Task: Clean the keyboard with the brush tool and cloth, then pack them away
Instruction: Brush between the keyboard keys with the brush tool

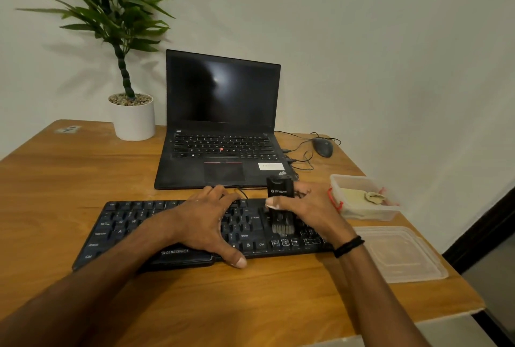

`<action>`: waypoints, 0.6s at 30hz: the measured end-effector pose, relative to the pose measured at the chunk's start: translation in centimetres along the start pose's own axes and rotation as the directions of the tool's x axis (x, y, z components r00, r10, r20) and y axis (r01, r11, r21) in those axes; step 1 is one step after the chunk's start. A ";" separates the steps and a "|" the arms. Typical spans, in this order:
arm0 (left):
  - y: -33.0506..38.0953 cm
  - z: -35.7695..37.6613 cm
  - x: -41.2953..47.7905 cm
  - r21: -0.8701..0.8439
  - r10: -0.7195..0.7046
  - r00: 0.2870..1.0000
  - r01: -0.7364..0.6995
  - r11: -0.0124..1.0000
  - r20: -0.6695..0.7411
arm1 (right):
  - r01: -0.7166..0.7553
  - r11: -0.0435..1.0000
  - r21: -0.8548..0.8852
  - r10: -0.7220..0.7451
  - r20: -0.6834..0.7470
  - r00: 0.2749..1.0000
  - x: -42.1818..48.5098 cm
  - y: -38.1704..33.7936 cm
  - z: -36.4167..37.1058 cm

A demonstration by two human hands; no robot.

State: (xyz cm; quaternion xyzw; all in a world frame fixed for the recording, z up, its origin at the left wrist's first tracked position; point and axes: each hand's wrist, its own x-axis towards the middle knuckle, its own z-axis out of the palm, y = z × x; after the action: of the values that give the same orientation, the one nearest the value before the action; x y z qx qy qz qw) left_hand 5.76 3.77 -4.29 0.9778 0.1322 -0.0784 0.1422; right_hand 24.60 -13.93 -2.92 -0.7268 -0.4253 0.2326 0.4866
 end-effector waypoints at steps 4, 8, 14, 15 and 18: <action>-0.1 -0.1 0.1 0.001 -0.001 1.000 0.001 1.000 -0.003 | 0.064 0.991 -0.115 -0.087 -0.213 0.973 0.8 0.0 -0.1; -0.2 0.0 0.2 0.002 0.006 1.000 -0.006 1.000 -0.008 | 0.052 0.996 -0.078 -0.063 -0.137 0.989 0.5 0.3 -0.4; -0.4 0.0 0.2 0.000 0.001 1.000 -0.001 1.000 -0.009 | 0.066 0.984 -0.164 -0.089 -0.138 0.986 0.7 0.1 -0.1; -0.4 0.0 0.2 -0.004 0.005 1.000 -0.005 1.000 -0.003 | 0.053 0.989 -0.139 -0.070 -0.123 0.990 0.6 0.2 -0.2; -0.3 0.1 0.2 0.000 0.016 1.000 -0.016 1.000 0.012 | 0.061 0.996 -0.064 -0.074 -0.213 0.974 0.5 0.3 -0.6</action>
State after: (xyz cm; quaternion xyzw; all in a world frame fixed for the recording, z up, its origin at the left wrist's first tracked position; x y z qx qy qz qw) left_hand 5.85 4.03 -4.53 0.9784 0.1233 -0.0832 0.1436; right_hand 25.43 -13.82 -2.89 -0.7465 -0.4009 0.1235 0.5164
